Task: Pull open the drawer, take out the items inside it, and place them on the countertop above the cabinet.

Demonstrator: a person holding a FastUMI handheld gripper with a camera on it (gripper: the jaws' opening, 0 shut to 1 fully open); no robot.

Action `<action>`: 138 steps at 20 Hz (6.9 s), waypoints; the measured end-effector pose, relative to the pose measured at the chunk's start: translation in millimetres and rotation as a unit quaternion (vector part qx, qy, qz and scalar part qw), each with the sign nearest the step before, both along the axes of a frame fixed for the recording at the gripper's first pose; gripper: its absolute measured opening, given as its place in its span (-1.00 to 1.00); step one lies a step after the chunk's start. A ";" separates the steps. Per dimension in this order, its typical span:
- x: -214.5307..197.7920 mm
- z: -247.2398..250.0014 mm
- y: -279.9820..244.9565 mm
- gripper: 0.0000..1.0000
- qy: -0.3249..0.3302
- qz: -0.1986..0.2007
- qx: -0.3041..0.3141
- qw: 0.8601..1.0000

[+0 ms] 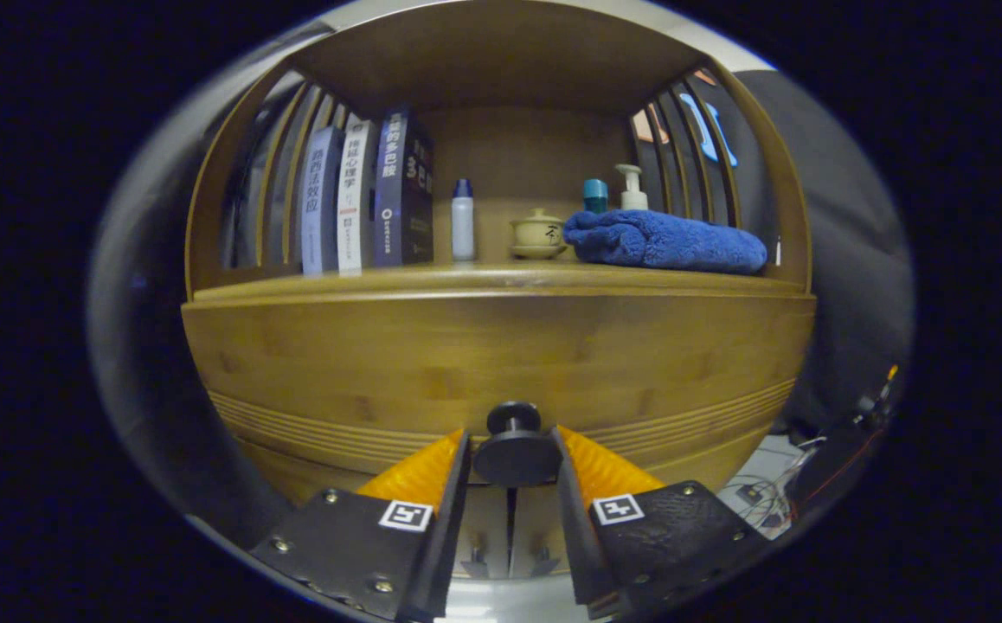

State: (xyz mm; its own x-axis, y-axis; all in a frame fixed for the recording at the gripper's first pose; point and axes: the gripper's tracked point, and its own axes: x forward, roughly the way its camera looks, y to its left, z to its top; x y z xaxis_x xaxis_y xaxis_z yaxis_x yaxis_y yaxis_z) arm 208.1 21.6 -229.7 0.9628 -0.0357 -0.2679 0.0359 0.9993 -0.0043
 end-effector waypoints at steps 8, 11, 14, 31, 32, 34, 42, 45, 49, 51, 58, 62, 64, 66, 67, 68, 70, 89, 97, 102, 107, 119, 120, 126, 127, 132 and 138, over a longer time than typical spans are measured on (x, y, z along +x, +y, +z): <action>-20.8 8.7 0.8 -0.23 -0.014 0.001 -0.016 1.000; -41.7 11.3 0.8 -0.23 -0.006 0.009 -0.020 1.000; -74.3 21.4 -3.9 -0.23 -0.015 0.007 -0.029 0.999; -64.8 31.5 -13.5 0.21 -0.031 -0.012 -0.011 0.999; -65.3 38.7 -6.1 0.21 -0.048 -0.004 -0.002 0.999; -52.3 30.0 10.0 0.21 -0.035 0.019 -0.010 0.999; -49.5 20.5 3.4 -0.46 -0.007 0.012 -0.046 0.999; -84.5 21.1 3.2 -0.46 -0.002 0.013 -0.031 0.999; -134.8 21.8 1.5 -0.46 0.009 0.025 -0.035 0.999; -157.9 24.5 -3.3 -0.46 0.005 0.025 -0.017 1.000; -183.0 16.6 -1.1 -0.47 0.027 0.042 -0.027 0.998; -194.8 32.3 -3.7 -0.15 0.018 0.054 -0.014 0.998; -199.7 56.3 -7.8 0.17 0.008 0.047 -0.007 0.999; -203.2 80.9 -9.8 0.58 -0.005 0.049 -0.010 0.999; -204.0 89.2 -14.0 0.78 -0.009 0.046 -0.015 0.999; -202.6 99.2 -15.8 0.98 -0.012 0.045 -0.018 0.999; -196.3 120.6 -17.4 0.98 -0.019 0.046 -0.025 0.998; -54.6 76.5 -23.1 1.00 0.281 0.006 0.048 0.959; -39.2 31.0 -20.1 0.55 0.340 0.006 0.059 0.939; -48.7 21.7 -8.5 -0.63 0.337 0.049 0.040 0.939; -55.6 58.0 -0.5 -0.81 0.270 0.058 0.072 0.958; -100.6 218.1 -17.1 -0.81 0.069 0.087 0.101 0.989; -102.4 233.1 -17.4 -0.81 0.051 0.090 0.099 0.990; -107.1 307.6 -22.2 -0.82 -0.056 0.111 0.061 0.990; -105.2 315.2 -20.6 -0.81 -0.070 0.116 0.039 0.990; -82.6 330.4 -10.8 -0.82 -0.086 0.112 -0.040 0.989; -24.6 285.3 1.8 -0.81 -0.014 0.091 -0.025 0.995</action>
